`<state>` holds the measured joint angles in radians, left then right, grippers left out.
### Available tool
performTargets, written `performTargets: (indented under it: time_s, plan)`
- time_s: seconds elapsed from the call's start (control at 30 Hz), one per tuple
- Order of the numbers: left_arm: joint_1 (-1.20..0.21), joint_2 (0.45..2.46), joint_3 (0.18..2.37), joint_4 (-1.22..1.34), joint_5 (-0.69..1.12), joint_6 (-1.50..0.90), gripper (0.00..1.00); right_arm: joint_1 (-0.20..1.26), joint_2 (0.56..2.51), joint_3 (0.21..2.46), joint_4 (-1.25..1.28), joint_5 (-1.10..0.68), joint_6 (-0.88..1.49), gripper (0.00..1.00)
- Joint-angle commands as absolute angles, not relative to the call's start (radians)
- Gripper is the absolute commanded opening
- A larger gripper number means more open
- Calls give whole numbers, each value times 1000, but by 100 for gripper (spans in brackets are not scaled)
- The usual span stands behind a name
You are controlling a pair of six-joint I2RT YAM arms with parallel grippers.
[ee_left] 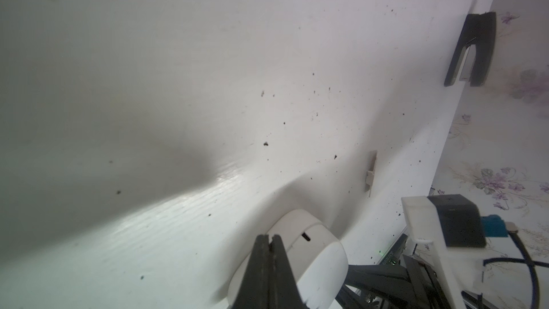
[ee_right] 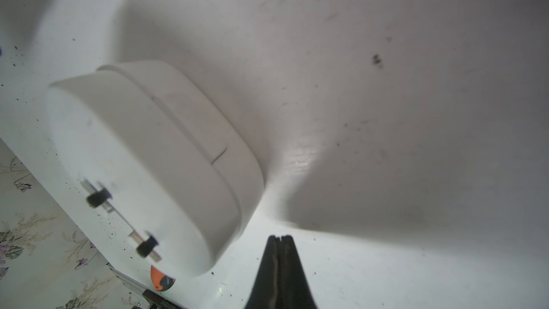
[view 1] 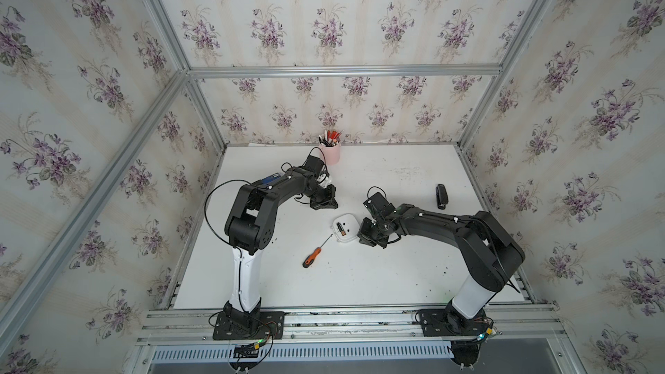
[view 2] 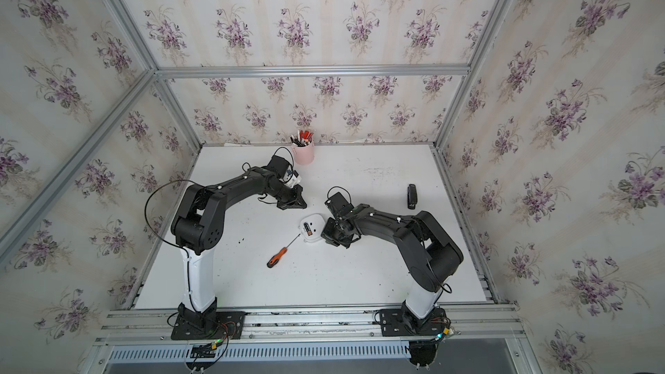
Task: Remove the battery from the alarm
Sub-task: Adjust the alarm at the center of the board.
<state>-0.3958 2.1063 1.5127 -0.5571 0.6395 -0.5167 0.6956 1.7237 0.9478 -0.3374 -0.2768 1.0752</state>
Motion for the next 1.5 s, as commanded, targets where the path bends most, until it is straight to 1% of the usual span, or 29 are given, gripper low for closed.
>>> performTargets:
  time_s: [0.0, 0.4, 0.77, 0.87, 0.93, 1.03, 1.17, 1.23, 1.3, 1.37, 1.47]
  plan:
    - [-422, 2119, 1515, -570, 643, -520, 1, 698, 1726, 945, -287, -277, 1110, 0]
    - [-467, 2035, 1356, -537, 600, -555, 1, 676, 1736, 967, -296, -287, 1064, 0]
    - [-532, 2004, 1321, -537, 564, -597, 1, 614, 1755, 1027, -366, -293, 968, 1]
    - [-529, 1986, 1307, -551, 525, -606, 4, 602, 1724, 1009, -403, -262, 957, 2]
    - [-524, 1981, 1317, -568, 513, -604, 8, 586, 1691, 969, -402, -267, 961, 5]
    - [-519, 1969, 1348, -597, 484, -597, 18, 571, 1642, 922, -412, -273, 962, 6]
    - [-507, 1945, 1397, -642, 456, -586, 40, 569, 1599, 875, -411, -279, 966, 10]
    - [-498, 1912, 1405, -666, 449, -578, 49, 567, 1596, 869, -405, -289, 957, 11]
    - [-490, 1857, 1394, -711, 428, -559, 58, 565, 1599, 889, -420, -291, 935, 15]
    - [-479, 1800, 1369, -766, 408, -535, 63, 563, 1601, 913, -442, -293, 916, 17]
    - [-460, 1709, 1312, -858, 366, -511, 67, 552, 1597, 926, -454, -310, 893, 21]
